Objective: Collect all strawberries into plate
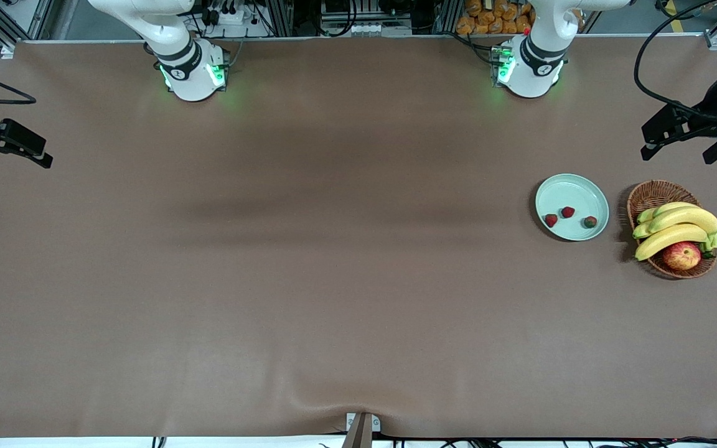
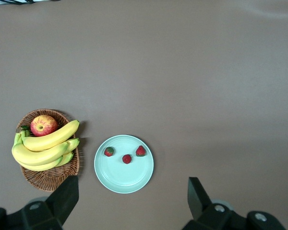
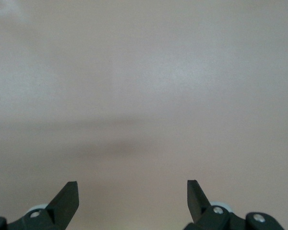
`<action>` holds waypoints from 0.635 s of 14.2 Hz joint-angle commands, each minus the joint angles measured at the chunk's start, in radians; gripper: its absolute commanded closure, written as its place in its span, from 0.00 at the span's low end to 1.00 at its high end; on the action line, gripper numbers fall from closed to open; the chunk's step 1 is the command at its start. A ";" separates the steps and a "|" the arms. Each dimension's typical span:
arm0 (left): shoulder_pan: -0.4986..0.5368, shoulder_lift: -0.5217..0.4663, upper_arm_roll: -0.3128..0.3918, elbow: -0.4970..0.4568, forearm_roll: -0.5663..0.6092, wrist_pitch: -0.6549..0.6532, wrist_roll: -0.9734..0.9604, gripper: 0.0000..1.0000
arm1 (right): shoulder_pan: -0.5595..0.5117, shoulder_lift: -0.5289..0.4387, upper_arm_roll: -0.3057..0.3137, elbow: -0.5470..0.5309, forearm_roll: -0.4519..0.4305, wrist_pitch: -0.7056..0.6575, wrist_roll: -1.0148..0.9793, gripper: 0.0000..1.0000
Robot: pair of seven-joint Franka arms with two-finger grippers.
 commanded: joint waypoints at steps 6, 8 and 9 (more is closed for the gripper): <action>-0.021 0.016 0.006 0.029 -0.013 -0.026 -0.017 0.00 | 0.006 0.004 -0.012 0.010 -0.017 -0.003 0.002 0.00; -0.018 0.017 0.005 0.028 -0.013 -0.026 -0.015 0.00 | 0.006 0.004 -0.012 0.012 -0.017 -0.003 0.002 0.00; -0.016 0.017 0.005 0.028 -0.013 -0.026 -0.014 0.00 | 0.004 0.004 -0.012 0.010 -0.017 -0.003 0.002 0.00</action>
